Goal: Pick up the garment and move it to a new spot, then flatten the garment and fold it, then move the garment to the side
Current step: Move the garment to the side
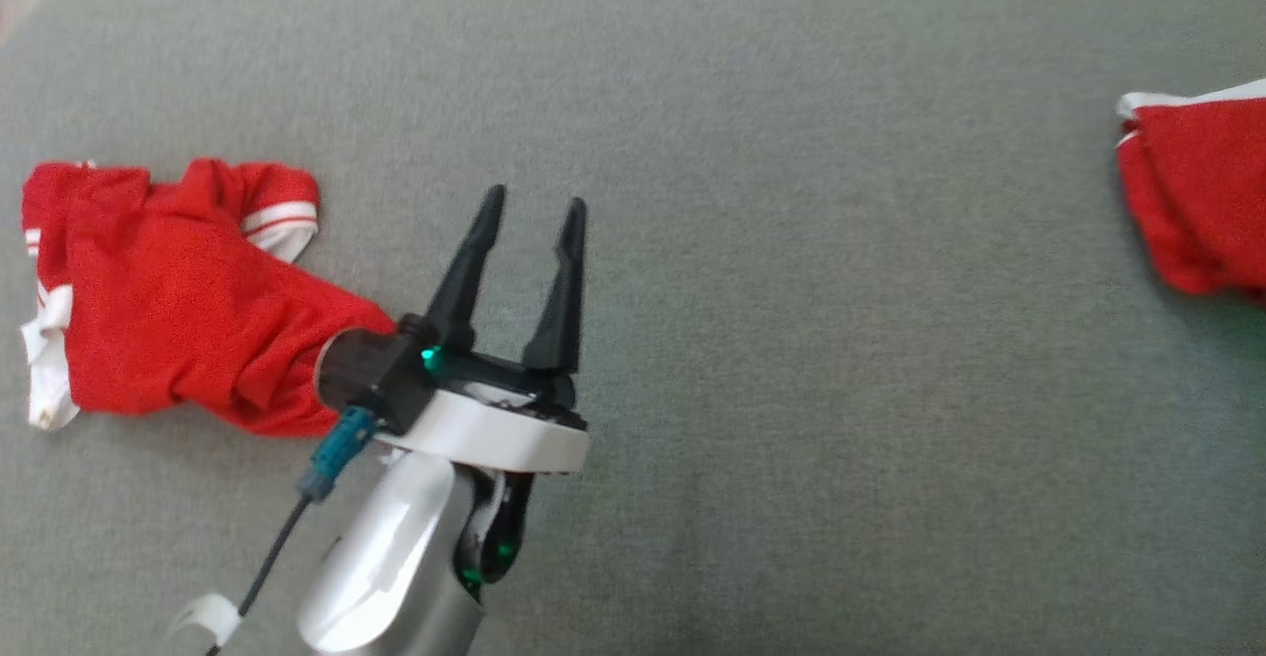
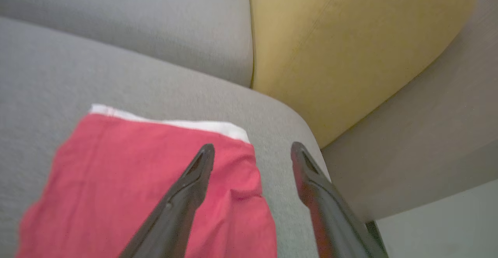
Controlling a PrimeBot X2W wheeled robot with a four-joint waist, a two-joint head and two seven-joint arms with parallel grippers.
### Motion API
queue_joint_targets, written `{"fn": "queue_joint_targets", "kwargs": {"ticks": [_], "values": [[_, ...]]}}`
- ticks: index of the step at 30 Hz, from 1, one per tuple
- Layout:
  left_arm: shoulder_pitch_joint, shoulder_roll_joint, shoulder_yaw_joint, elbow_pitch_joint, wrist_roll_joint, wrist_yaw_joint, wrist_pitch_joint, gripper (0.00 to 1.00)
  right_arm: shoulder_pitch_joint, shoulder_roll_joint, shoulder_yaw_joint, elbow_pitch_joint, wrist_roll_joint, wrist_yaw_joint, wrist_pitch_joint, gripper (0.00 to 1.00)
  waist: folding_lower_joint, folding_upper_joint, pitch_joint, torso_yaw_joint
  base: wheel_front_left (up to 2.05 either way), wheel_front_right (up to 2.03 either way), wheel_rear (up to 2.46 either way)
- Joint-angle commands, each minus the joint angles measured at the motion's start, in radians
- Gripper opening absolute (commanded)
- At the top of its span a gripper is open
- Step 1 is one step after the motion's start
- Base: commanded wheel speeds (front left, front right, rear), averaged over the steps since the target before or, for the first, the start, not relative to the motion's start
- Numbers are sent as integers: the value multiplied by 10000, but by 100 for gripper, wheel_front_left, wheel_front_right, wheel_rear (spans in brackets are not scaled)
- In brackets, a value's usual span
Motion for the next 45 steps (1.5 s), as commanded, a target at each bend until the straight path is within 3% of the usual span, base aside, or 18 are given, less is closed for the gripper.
{"fn": "queue_joint_targets", "kwargs": {"ticks": [1, 7, 13, 19, 23, 28, 34, 45], "values": [[-95, 31, 405, -274, 111, -11, -82, 100, -251, -179, 17, -229, -103, -9, -190, 100, 0, 0, -242, -138, 0, 0, 0], [429, 31, 1313, -299, 350, -88, -82, 100, -208, 1296, -1110, -1508, -330, -9, -847, 100, 0, 0, -1148, -429, 0, 0, 0], [1031, 31, 1915, -375, 528, -205, -82, 100, 376, 2823, -1993, -4085, -225, -9, -942, 100, 0, 0, -1763, -526, 0, 0, 0], [1544, 31, 2222, -454, 614, -308, -82, 100, 1994, 4421, -2445, -6960, -34, -9, -826, 100, 0, 0, -2090, -493, 0, 0, 0], [1854, 31, 2307, -442, 598, -349, -82, 100, 3525, 5236, -2393, -8081, -76, -9, -855, 100, 0, 0, -2212, -447, 0, 0, 0], [2268, 31, 2397, -411, 485, -396, -82, 100, 5294, 5713, -2513, -8623, -292, -9, -965, 100, 0, 0, -2342, -406, 0, 0, 0], [2747, 31, 2456, -272, 429, -400, -82, 100, 6685, 5848, -2446, -8960, -350, -9, -988, 100, 0, 0, -2454, -386, 0, 0, 0], [2957, 31, 2550, -300, 419, -413, -82, 100, 7480, 5855, -2301, -9327, 97, -9, -991, 100, 0, 0, -2448, -379, 0, 0, 0]]}}
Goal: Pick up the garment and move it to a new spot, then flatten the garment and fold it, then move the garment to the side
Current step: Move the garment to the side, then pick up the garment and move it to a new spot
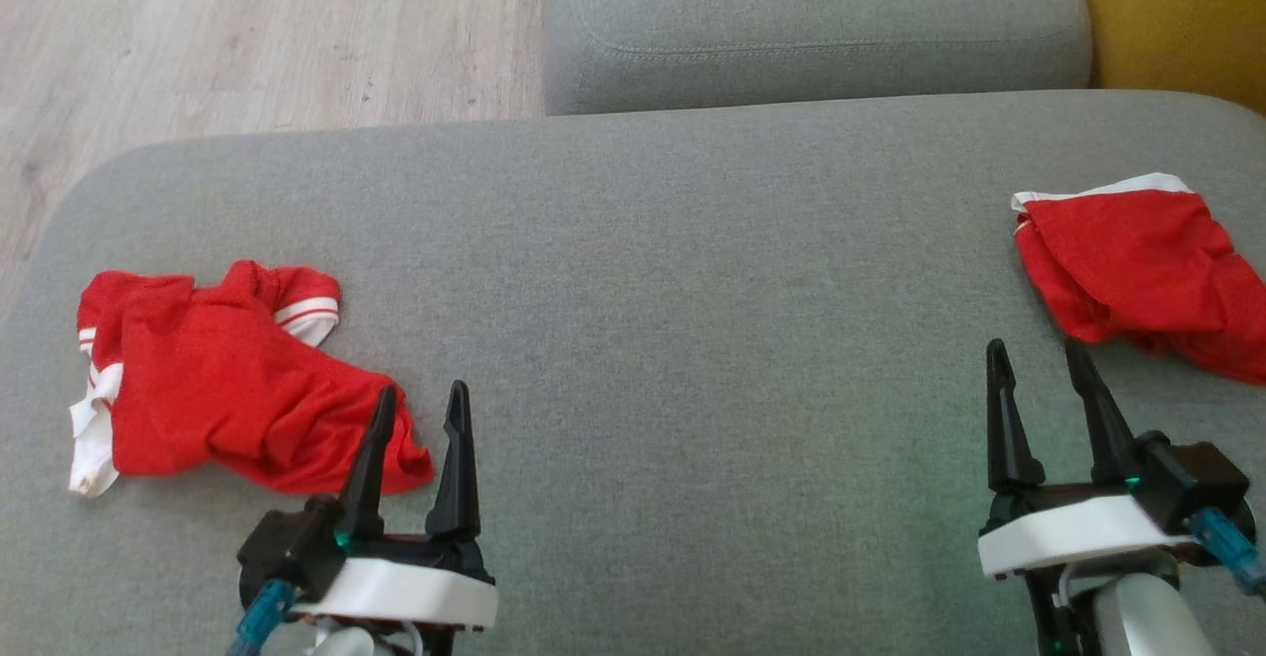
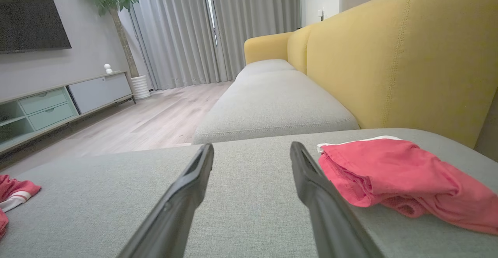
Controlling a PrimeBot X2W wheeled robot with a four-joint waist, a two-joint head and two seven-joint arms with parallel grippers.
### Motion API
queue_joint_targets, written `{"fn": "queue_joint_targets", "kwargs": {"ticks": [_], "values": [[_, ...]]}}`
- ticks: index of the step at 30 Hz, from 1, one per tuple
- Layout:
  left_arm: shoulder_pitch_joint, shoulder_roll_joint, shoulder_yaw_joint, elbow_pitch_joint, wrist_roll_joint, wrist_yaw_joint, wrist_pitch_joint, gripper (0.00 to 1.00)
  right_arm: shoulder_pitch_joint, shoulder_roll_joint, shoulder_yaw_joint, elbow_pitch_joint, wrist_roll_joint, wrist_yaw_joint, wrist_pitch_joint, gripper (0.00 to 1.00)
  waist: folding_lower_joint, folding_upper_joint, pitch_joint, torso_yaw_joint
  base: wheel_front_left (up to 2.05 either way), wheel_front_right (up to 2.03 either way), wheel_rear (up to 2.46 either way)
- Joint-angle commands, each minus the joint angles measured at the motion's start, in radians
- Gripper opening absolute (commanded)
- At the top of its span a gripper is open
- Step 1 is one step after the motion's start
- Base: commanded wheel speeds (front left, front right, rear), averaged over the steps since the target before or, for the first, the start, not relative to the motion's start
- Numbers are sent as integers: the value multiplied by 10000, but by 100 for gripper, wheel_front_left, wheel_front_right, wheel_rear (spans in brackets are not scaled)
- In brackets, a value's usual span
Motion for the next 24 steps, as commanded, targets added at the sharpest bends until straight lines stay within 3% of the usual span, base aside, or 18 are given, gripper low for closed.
{"fn": "queue_joint_targets", "kwargs": {"ticks": [1, 24], "values": [[-331, 10, 340, -340, -18, -13, -82, 100, -236, -41, 247, -349, 6, -9, -134, 100, 0, 0, 9, -5, 0, 0, 0], [-345, 10, 313, -347, 3, -21, -82, 100, -142, -40, 477, -350, 73, -9, -135, 100, 0, 0, -34, 212, 0, 0, 0]]}}
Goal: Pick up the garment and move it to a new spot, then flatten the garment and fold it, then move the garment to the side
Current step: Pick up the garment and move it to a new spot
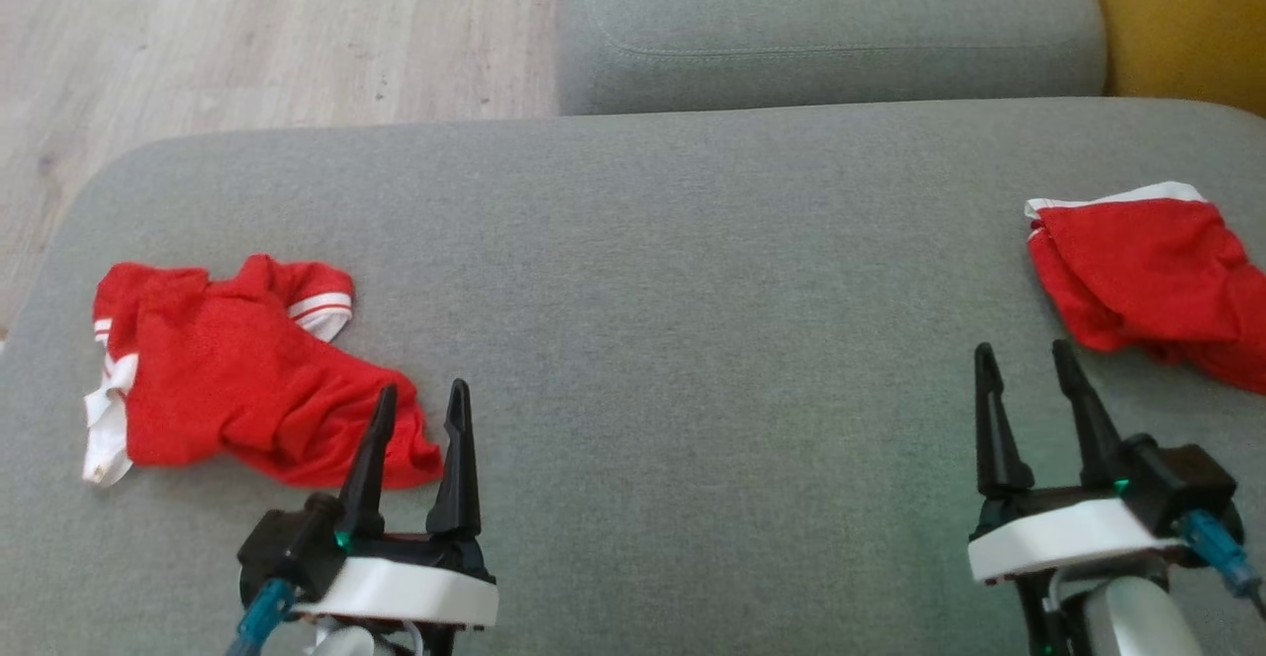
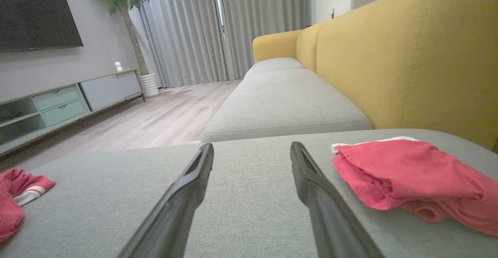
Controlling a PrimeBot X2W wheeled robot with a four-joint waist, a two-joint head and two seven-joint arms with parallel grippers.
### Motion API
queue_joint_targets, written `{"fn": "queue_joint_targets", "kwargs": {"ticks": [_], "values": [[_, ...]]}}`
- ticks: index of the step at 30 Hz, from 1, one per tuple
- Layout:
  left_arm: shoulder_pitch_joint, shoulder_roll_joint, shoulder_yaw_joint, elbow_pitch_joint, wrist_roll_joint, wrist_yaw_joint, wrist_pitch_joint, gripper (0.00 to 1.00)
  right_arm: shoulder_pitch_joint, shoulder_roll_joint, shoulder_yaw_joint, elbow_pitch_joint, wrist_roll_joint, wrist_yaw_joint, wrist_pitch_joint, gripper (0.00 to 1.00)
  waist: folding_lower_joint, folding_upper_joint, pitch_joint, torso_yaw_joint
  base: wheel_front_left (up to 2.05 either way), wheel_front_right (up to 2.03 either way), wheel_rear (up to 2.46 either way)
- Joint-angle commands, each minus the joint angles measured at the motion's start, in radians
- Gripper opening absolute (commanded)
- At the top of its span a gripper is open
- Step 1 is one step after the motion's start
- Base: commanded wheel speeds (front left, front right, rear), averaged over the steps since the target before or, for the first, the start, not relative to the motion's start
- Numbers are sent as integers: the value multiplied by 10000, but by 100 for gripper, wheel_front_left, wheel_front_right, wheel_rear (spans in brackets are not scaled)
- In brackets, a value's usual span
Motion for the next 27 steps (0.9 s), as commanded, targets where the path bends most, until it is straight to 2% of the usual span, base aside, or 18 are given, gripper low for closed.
{"fn": "queue_joint_targets", "kwargs": {"ticks": [1, 27], "values": [[-340, 10, 330, -302, 12, -23, -82, 100, -151, -40, 395, -355, 96, -9, -135, 100, 0, 0, -26, 95, 0, 0, 0], [56, 10, 1193, -203, 482, -44, -82, 100, 234, -39, 1767, -470, 839, -9, -135, 100, 0, 0, -430, 2517, 0, 0, 0]]}}
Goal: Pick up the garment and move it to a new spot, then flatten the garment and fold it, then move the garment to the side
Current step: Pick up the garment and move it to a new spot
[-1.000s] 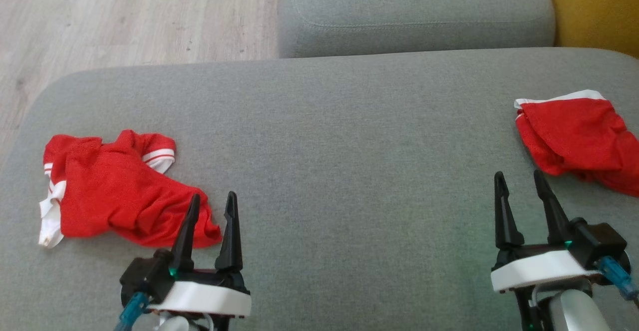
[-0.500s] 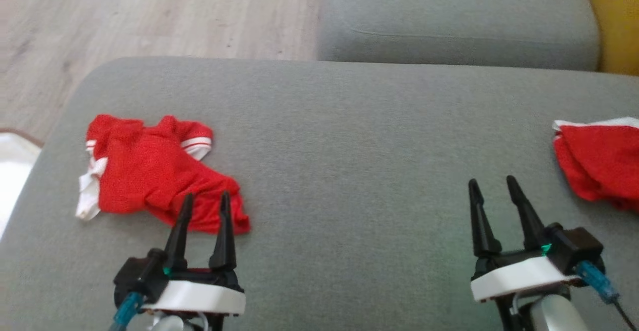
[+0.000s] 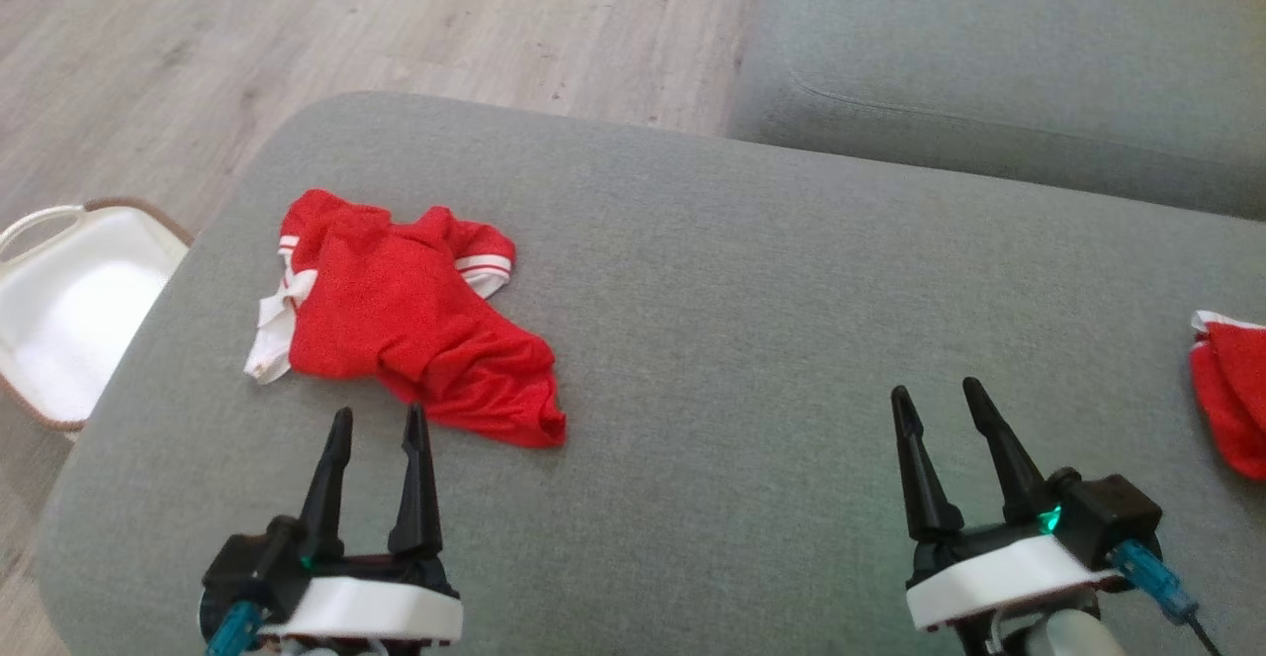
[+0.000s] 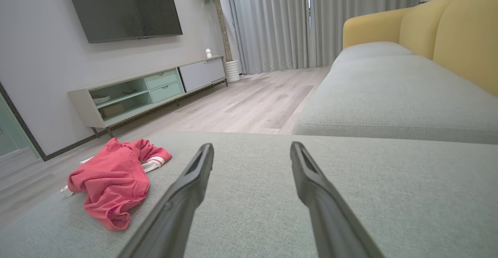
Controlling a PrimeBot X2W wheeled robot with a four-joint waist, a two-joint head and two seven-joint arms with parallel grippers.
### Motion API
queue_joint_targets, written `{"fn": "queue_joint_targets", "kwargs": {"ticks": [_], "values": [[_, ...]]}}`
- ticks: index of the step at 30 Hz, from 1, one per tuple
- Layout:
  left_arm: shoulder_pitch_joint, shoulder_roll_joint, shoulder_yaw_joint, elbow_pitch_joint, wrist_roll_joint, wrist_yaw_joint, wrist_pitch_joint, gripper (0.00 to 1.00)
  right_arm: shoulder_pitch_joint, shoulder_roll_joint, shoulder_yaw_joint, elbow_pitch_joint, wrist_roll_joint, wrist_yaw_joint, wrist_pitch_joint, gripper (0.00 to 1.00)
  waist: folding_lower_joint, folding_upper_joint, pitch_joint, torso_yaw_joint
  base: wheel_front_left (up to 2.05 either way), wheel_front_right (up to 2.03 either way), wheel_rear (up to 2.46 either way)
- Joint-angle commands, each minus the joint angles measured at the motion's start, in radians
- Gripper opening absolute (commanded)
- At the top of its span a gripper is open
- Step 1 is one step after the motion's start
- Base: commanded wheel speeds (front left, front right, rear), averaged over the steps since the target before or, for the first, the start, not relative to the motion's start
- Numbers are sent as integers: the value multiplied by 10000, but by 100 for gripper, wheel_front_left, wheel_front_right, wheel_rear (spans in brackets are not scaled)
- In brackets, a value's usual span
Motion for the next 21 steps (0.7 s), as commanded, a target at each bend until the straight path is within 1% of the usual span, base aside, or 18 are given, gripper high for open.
{"fn": "queue_joint_targets", "kwargs": {"ticks": [1, 10, 17, 21], "values": [[-319, 3, 416, -279, 126, -44, -82, 100, -263, -41, 244, -347, 86, -9, -110, 100, 0, 0, -32, 106, 0, 0, 0], [-259, 3, 643, -324, 198, -91, -82, 100, -247, -41, 412, -364, 178, -9, -110, 100, 0, 0, -23, 297, 0, 0, 0], [-333, 3, 812, -430, 189, -42, -82, 100, -305, -41, 552, -384, 156, -9, -110, 100, 0, 0, 128, 157, 0, 0, 0], [-667, 4, 1097, -493, 425, -114, -82, 100, -417, -41, 433, -512, 56, -9, -111, 100, 0, 0, 434, 17, 0, 0, 0]]}}
